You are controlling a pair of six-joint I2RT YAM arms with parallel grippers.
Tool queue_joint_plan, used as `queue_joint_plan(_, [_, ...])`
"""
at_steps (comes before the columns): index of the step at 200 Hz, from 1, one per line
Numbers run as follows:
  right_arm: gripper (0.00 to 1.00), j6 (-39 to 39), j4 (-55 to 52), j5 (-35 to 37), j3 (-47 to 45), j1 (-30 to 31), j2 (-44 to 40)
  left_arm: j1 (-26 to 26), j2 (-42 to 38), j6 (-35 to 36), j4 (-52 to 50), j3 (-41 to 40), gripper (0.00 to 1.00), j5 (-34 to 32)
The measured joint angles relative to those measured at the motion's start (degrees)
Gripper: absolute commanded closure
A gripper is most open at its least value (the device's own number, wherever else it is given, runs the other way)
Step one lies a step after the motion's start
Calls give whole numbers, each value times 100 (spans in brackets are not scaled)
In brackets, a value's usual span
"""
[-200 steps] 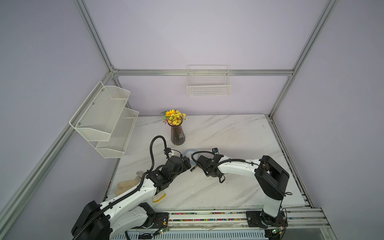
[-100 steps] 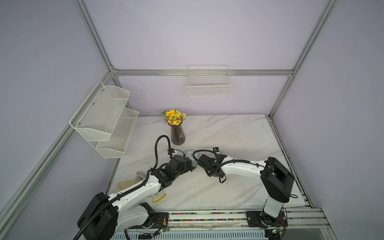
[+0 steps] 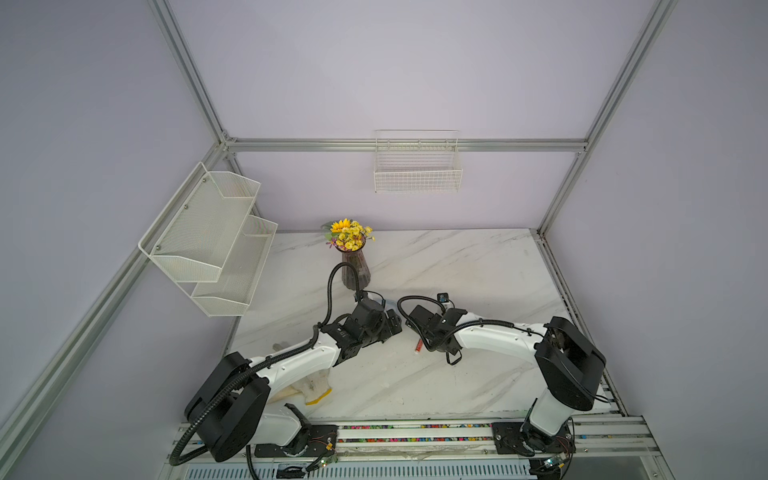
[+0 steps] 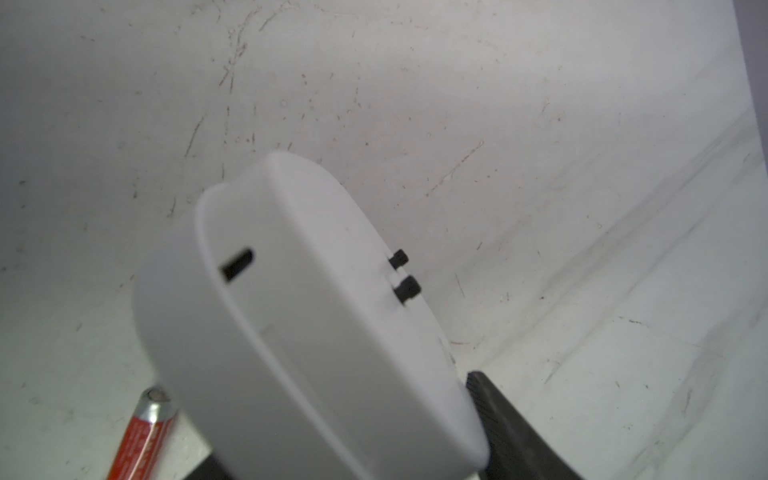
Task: Insert the battery into the alarm
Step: Adjust the alarm at the center of the board.
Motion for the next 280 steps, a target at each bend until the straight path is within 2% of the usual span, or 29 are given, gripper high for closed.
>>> queue_joint_plan(98, [31,-186,778,-439,-638,0,-1123,-2,1043,22,205,796,5,428])
queue_joint_plan(139, [30,-186,1023,-595,-822,0,-1285,-15,1631,22,404,1281,5,765])
queue_joint_plan(192, [27,-184,1191,-686,-1034,-17,-2107,-96,1821,9,490,1646,7,894])
queue_joint_plan(225, [39,26,1257,-935,-1139,-278,-2341,-225,1735,26,354,1663,9,855])
queue_joint_plan(245, [53,293,1259,-1185,-1355,-496,-2505,-354,1622,59,295,1663,9,839])
queue_joint_plan(269, [65,608,1266,-1515,-1563,-730,-2632,-531,1668,105,260,1766,9,929])
queue_joint_plan(280, [67,704,1276,-1646,-1631,-791,-2645,-597,1770,109,245,1875,9,986])
